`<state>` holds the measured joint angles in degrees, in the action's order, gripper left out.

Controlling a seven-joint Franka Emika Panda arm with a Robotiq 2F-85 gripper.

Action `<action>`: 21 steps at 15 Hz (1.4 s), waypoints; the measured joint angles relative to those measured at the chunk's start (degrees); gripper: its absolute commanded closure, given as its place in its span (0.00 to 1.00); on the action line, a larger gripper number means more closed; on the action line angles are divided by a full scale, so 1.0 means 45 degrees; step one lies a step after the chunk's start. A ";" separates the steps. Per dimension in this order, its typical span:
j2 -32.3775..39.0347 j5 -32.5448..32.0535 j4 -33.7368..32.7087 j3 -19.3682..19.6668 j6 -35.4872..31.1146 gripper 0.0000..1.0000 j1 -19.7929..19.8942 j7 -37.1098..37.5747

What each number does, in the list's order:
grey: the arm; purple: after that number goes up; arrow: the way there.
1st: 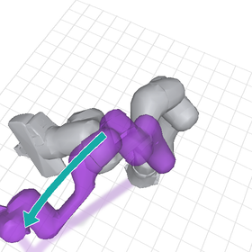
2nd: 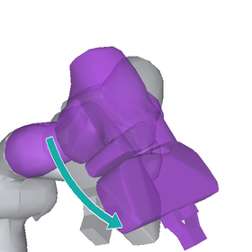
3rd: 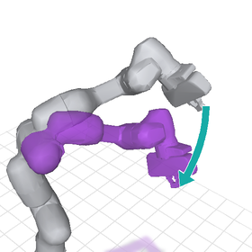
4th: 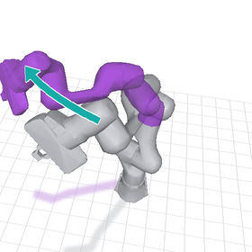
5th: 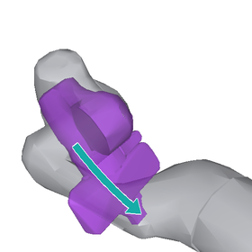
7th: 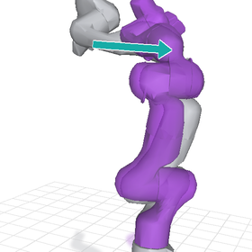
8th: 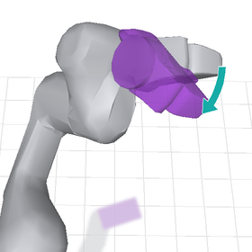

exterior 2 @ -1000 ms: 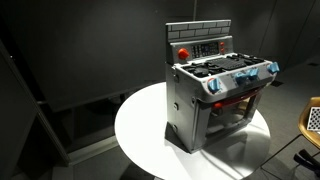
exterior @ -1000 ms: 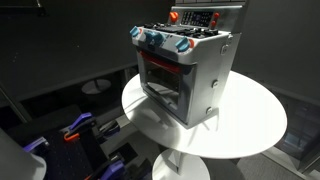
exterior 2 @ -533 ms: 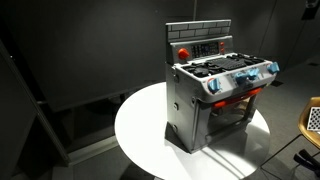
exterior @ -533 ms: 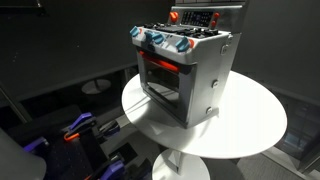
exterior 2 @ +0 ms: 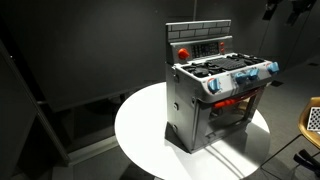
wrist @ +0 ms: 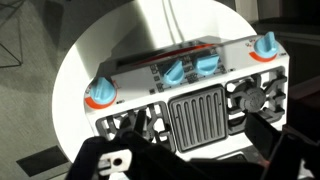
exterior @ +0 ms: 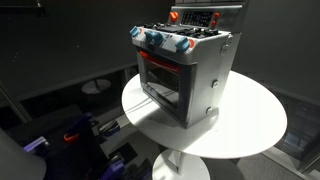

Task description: Press the orange button on the stove

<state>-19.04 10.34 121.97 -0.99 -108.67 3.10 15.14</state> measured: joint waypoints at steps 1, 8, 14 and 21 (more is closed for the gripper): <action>0.0261 -0.0035 -0.0127 0.0009 -0.0389 0.00 0.0057 0.0146; 0.2083 -0.0874 -0.0909 0.0181 -0.2861 0.00 0.0386 0.1437; 0.3569 -0.1950 -0.1901 0.0445 -0.3156 0.00 0.0461 0.2928; 0.5048 -0.2261 -0.3169 0.0646 -0.2770 0.00 0.0418 0.3546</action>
<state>3.68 0.17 107.71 1.92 -121.14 4.98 31.10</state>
